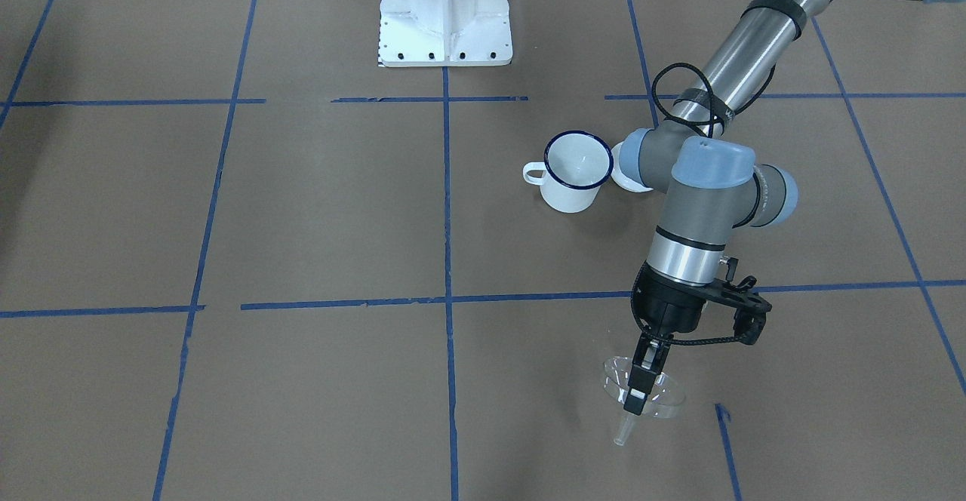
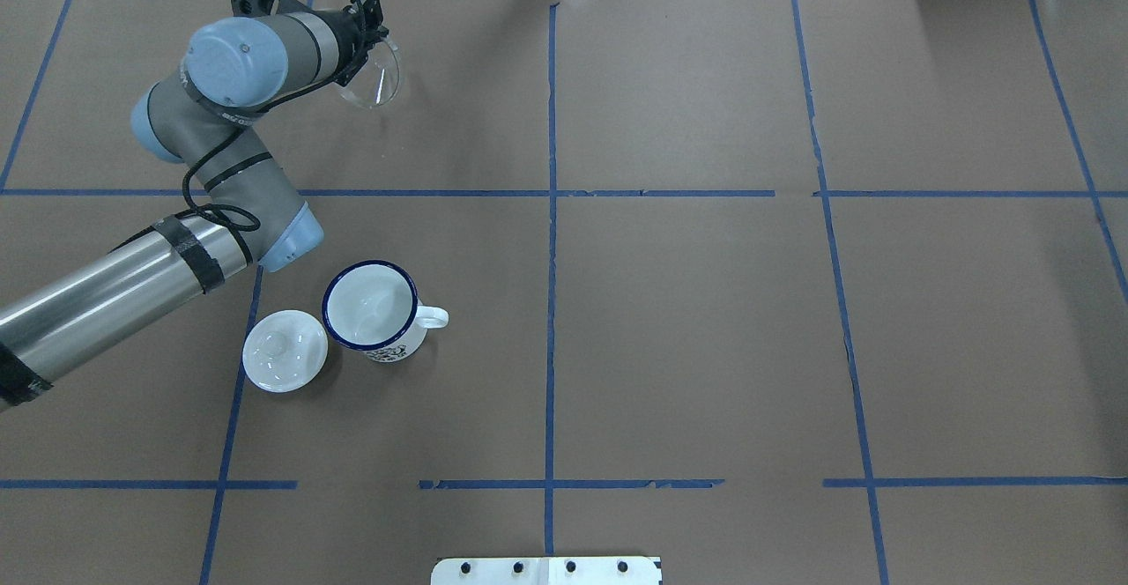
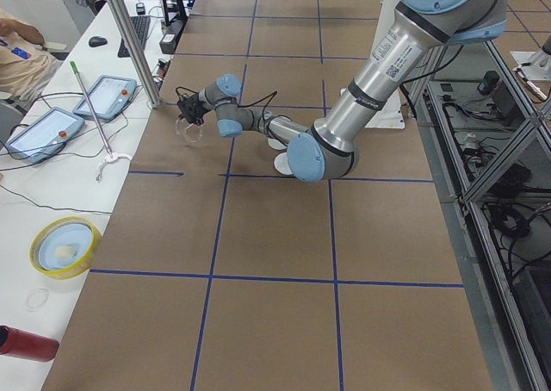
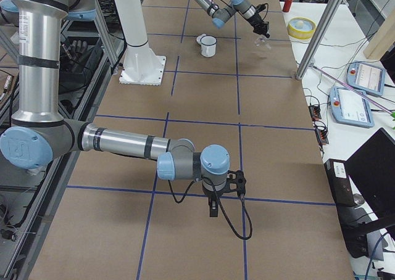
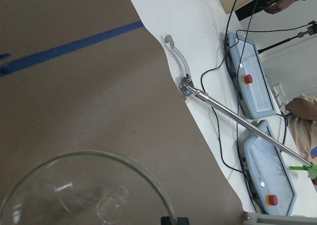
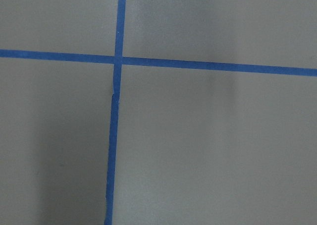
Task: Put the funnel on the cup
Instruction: 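Lift the funnel and carry it over the open mug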
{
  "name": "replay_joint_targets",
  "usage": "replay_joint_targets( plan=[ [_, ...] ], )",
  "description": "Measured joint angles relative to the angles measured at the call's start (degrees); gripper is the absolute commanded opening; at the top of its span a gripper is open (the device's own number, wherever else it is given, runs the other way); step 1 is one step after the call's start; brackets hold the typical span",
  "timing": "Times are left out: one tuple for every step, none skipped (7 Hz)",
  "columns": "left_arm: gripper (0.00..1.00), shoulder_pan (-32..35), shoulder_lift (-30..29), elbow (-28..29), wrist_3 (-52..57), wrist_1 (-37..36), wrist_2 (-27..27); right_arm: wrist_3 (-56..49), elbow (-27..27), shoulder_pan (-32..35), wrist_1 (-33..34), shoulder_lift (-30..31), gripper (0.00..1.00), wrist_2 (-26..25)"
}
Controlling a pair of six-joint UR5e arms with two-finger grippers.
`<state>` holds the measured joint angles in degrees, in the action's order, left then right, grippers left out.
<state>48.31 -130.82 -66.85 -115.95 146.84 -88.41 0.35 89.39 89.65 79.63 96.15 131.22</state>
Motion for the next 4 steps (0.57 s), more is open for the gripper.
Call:
replay_joint_targets(
  plan=[
    [0.00,0.91,0.47,-5.71,0.66,-3.29,-2.80,0.00,0.00,0.00,0.00,0.00,1.00,0.00],
    [0.00,1.51,0.78,-13.19,0.92,-10.57,-5.66,0.00,0.00,0.00,0.00,0.00,1.00,0.00],
    [0.00,1.77,0.90,-22.49,3.03,-22.11,-8.85,0.00,0.00,0.00,0.00,0.00,1.00,0.00],
    [0.00,1.83,0.86,-32.03,8.19,-35.89,-12.00,0.00,0.00,0.00,0.00,0.00,1.00,0.00]
  ],
)
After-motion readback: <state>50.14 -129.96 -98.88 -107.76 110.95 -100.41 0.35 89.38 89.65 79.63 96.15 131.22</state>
